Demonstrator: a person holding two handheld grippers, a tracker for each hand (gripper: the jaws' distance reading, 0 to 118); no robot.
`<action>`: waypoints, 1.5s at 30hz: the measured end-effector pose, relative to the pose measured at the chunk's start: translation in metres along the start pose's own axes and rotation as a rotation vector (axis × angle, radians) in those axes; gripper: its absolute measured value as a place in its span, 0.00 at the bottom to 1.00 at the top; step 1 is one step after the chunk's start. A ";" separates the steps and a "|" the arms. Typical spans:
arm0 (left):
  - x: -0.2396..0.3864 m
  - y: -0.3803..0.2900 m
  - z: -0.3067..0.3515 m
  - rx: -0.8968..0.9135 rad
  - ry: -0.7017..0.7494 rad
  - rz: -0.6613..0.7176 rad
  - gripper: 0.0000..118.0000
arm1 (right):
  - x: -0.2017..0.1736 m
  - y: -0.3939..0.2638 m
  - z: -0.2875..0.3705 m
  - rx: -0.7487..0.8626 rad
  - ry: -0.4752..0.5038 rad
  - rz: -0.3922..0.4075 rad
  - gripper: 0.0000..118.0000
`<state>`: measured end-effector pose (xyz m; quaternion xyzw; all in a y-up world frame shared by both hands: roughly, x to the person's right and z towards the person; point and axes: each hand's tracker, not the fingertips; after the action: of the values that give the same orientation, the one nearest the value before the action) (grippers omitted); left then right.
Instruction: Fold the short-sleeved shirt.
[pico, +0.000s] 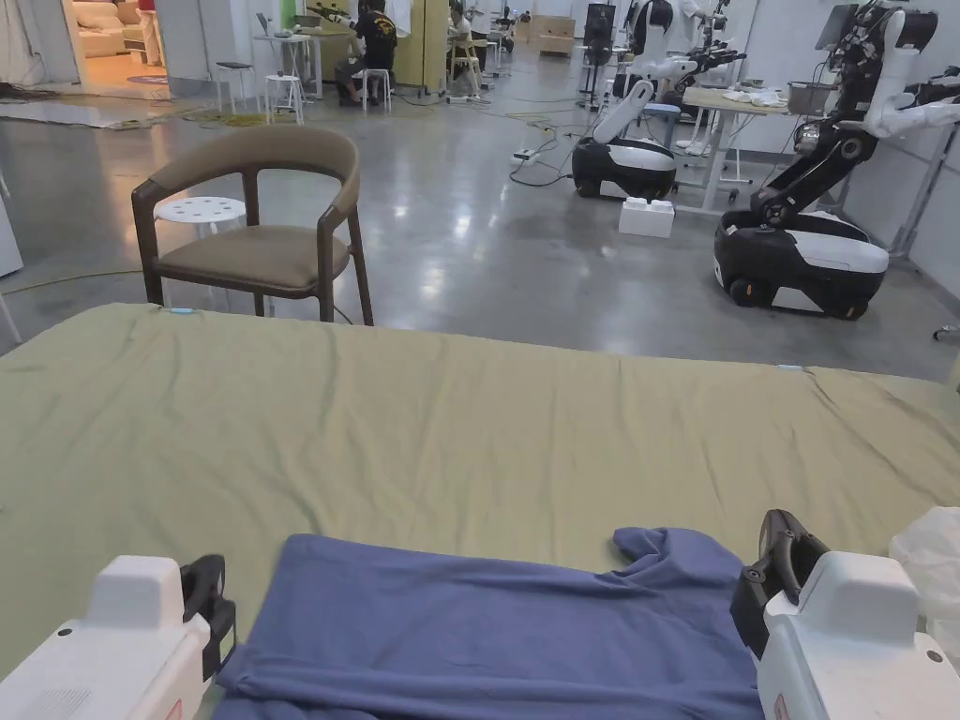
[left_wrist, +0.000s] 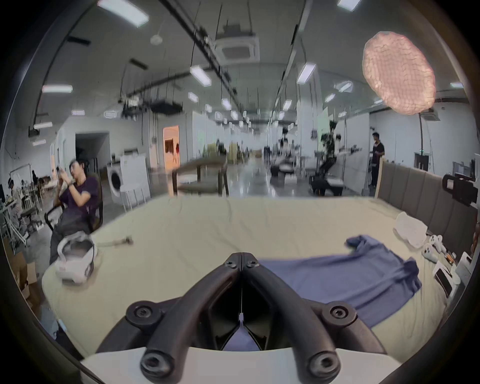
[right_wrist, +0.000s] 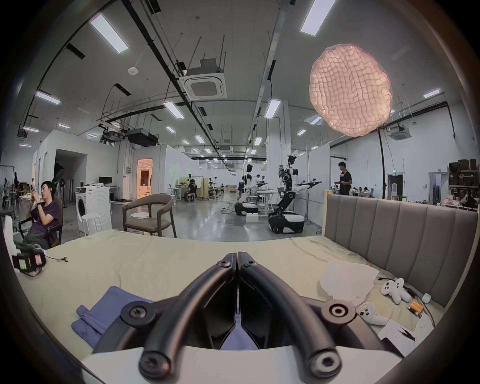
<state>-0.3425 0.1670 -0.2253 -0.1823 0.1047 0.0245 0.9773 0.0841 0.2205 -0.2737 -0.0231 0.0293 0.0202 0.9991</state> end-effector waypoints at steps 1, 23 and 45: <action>-0.005 -0.005 -0.008 -0.083 0.006 0.010 0.00 | 0.001 -0.003 -0.001 -0.019 -0.002 0.000 0.00; -0.025 -0.091 -0.136 -0.756 0.017 0.039 0.48 | 0.036 -0.037 -0.008 -0.267 -0.035 -0.076 0.00; -0.013 -0.067 -0.062 -0.567 -0.073 -0.040 0.00 | 0.126 -0.188 -0.061 -0.915 0.019 -0.014 0.45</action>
<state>-0.3617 0.0821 -0.2551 -0.4492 0.0548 0.0401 0.8908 0.2141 0.0350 -0.3339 -0.4626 0.0265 0.0241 0.8858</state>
